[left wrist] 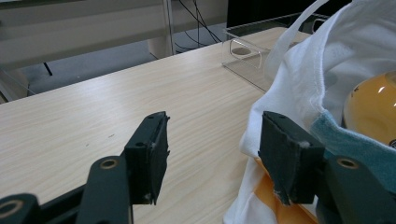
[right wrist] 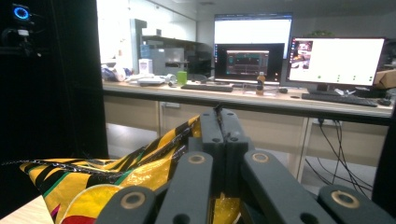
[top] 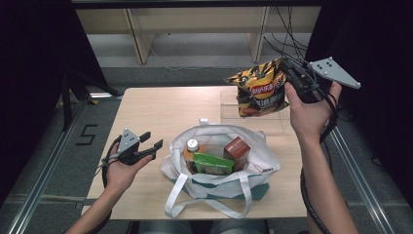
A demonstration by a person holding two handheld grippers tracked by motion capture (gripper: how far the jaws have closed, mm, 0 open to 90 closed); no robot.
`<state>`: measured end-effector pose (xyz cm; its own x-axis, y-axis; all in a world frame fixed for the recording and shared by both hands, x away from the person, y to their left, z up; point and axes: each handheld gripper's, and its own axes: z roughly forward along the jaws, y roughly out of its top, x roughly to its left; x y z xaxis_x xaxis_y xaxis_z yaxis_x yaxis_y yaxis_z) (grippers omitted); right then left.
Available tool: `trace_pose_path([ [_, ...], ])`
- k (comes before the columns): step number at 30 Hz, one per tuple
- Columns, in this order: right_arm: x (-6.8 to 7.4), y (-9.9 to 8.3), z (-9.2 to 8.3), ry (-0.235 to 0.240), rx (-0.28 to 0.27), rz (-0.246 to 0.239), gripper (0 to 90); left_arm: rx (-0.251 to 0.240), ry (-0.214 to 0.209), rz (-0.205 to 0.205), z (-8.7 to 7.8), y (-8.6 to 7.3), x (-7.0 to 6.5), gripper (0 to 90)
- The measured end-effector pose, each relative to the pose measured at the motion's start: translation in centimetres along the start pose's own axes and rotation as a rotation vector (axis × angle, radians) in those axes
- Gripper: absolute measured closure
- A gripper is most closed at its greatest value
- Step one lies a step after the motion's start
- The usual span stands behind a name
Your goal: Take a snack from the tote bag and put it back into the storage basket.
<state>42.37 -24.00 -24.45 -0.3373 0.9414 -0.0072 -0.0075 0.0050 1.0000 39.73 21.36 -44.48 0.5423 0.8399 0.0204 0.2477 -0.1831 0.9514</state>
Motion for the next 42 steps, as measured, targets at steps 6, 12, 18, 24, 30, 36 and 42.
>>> trace_pose_path([
  [6, -0.6, -0.1, 0.7, -0.02, 0.009, -0.005, 90.0, -0.005, -0.006, 0.003, 0.1, 0.0, 0.1, 41.8],
  [12, -1.1, 0.1, 1.5, -0.026, 0.023, -0.005, 90.0, 0.001, 0.003, -0.001, 0.0, -0.1, 0.1, 41.8],
  [18, -1.4, 0.3, 2.4, -0.038, 0.032, 0.008, 90.0, 0.004, 0.005, -0.004, -0.1, 0.0, 0.1, 41.8],
  [24, -1.7, 0.4, 3.2, -0.05, 0.046, 0.002, 90.0, 0.003, 0.004, -0.005, -0.1, -0.1, 0.1, 41.8],
  [30, -2.1, 0.2, 4.0, -0.057, 0.06, -0.003, 90.0, 0.006, 0.005, -0.007, -0.1, -0.1, 0.2, 41.8],
  [36, -2.5, 0.0, 4.6, -0.068, 0.073, 0.011, 90.0, 0.005, 0.001, -0.012, -0.1, -0.1, 0.1, 41.8],
  [42, -2.9, 0.0, 5.2, -0.079, 0.078, 0.022, 90.0, 0.007, 0.001, -0.011, -0.1, -0.1, 0.2, 41.8],
])
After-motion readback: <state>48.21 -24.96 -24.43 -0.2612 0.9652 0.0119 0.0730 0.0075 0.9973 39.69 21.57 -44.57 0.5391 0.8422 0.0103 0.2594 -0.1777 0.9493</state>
